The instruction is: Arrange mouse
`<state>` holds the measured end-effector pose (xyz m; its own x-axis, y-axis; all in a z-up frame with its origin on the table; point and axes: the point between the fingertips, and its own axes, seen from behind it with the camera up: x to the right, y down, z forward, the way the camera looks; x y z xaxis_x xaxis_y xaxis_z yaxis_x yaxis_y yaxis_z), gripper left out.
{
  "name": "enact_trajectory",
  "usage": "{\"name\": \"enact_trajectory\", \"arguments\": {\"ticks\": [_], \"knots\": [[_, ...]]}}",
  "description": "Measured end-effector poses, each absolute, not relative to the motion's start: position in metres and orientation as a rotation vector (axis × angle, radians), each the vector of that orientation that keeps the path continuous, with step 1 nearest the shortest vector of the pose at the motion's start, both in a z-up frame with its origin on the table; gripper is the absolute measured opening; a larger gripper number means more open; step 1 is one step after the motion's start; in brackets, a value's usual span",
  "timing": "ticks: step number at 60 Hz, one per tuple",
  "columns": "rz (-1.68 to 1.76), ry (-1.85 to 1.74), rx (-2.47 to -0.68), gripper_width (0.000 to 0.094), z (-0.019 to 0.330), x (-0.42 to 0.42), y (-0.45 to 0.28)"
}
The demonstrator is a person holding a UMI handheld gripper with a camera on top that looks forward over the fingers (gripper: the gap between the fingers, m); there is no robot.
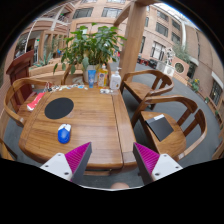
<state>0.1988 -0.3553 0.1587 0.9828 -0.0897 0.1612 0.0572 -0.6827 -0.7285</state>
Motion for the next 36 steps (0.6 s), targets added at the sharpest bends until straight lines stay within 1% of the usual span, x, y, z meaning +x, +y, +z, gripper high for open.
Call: {"name": "enact_trajectory", "arguments": {"ticks": [8,18,27,31,36], "knots": [[-0.258,0.045,-2.324,0.085,0.144,0.207,-0.371],[-0.219,0.035,-2.356,0.085,0.098,0.19,-0.404],[-0.082,0.014,-2.41,0.0851,0.043,0.128,-0.409],[0.008,0.008,-2.397,0.0857,0.03,0.092,-0.394],[0.058,-0.007,-2.343,0.086,0.021,0.059,-0.364]]}}
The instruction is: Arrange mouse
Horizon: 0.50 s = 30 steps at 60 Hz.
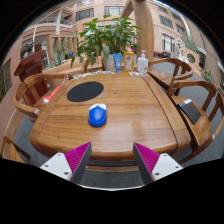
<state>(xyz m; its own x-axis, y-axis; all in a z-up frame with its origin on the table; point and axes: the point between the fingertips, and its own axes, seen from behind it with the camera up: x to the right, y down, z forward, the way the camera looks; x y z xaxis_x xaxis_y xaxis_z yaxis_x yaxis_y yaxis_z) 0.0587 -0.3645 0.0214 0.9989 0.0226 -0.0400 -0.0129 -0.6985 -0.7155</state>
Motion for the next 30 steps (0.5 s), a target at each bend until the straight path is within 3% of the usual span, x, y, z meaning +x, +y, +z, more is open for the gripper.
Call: {"name": "enact_trajectory", "arguments": {"ticks": [21,25,30], "knots": [[0.021,-0.038,-2.218,0.0807,-0.01,0.01,-0.227],[-0.002,-0.055,-2.207,0.0727,-0.012,0.01,-0.212],[0.013,-0.041,-2.196,0.0536,-0.012,0.01,-0.204]]}}
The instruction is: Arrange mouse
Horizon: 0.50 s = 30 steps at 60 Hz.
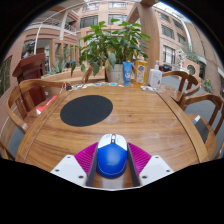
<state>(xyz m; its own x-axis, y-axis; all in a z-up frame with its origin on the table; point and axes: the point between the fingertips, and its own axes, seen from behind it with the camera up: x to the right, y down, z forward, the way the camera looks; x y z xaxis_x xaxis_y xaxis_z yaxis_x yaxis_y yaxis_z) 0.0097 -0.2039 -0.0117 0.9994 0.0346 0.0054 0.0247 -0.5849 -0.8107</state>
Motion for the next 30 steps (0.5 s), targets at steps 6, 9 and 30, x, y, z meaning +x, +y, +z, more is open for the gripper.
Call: {"name": "enact_trajectory", "arguments": {"ticks": [6,9,30], "knots": [[-0.023,-0.033,-2.167,0.0461,-0.01,0.009,-0.199],[-0.029,-0.024,-2.164,0.043,-0.01,0.01,-0.199],[-0.034,0.05,-2.05,0.0381,0.064,0.028,-0.173]]}}
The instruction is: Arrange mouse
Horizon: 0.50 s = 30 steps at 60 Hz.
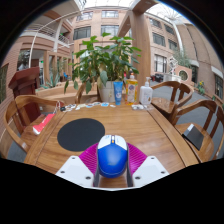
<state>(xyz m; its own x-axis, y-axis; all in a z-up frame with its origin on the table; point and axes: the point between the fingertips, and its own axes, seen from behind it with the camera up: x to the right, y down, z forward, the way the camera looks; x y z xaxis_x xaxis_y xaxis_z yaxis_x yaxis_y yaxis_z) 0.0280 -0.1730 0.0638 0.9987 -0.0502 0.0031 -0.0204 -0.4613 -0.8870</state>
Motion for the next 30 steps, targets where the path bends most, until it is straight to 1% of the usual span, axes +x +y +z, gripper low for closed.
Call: {"name": "enact_trajectory", "arguments": {"ticks": [10,14,16,19,23,25,30], "knots": [[-0.022,0.093,-1.862,0.0381,0.175,0.04,-0.108],[-0.01,0.076,-1.804,0.0379,0.206,0.024,-0.085],[0.003,0.059,-1.796,0.0379,0.215,0.017,-0.072],[0.028,0.039,-1.795,0.0378,0.216,0.0,-0.056],[0.058,0.016,-1.833,0.0378,0.2,-0.027,-0.037],[0.077,0.006,-1.865,0.0379,0.185,-0.038,-0.029],[0.105,-0.027,-1.959,0.0378,0.129,-0.071,-0.018]]}}
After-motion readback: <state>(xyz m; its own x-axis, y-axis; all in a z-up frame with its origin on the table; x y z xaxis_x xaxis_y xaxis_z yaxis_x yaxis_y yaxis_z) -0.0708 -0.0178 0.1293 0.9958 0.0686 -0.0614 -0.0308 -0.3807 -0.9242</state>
